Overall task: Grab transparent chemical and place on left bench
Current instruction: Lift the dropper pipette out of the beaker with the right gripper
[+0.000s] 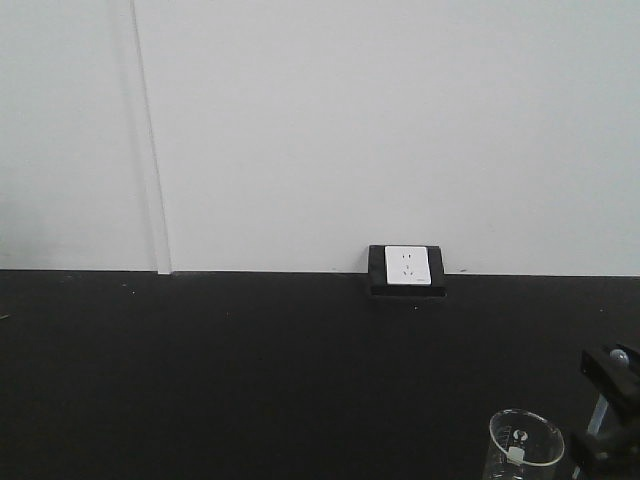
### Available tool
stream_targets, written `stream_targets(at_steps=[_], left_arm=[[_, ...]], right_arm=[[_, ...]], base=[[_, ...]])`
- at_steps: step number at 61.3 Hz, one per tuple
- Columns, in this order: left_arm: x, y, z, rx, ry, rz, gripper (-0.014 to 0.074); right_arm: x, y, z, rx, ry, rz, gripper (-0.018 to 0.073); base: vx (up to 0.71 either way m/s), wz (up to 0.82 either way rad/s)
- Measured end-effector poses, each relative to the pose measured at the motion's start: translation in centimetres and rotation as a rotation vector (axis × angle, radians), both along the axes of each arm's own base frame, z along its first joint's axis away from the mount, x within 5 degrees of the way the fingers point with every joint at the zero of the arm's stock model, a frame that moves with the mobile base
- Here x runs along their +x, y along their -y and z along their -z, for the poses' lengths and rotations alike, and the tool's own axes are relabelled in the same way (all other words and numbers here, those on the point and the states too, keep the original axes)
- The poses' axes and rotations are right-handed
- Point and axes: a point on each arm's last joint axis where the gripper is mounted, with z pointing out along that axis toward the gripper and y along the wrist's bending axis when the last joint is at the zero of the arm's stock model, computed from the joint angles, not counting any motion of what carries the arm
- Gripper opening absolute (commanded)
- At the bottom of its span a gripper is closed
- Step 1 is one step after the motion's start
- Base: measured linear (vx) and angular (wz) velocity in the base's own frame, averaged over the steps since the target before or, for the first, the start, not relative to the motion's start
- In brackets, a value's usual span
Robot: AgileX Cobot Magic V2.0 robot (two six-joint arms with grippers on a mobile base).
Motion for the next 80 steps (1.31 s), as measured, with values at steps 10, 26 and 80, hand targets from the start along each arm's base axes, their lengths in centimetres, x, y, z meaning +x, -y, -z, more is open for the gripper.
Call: stream_targets(at_steps=[10,26,80], left_arm=[[0.0,0.0,0.0,0.000,0.000,0.000,-0.0003],[0.0,0.0,0.0,0.000,0.000,0.000,-0.0003],[0.0,0.0,0.0,0.000,0.000,0.000,-0.0003]], right_arm=[[-4.9,-0.2,0.9,0.001,0.046,-0.067,-0.0004],[-8.5,1.0,3.1,-0.009,0.027,-0.037,-0.0004],[-9.5,1.4,4.2,-0.011,0.021,-0.026,-0.0004]], base=[[0.00,0.00],[0.00,0.00],[0.00,0.00]])
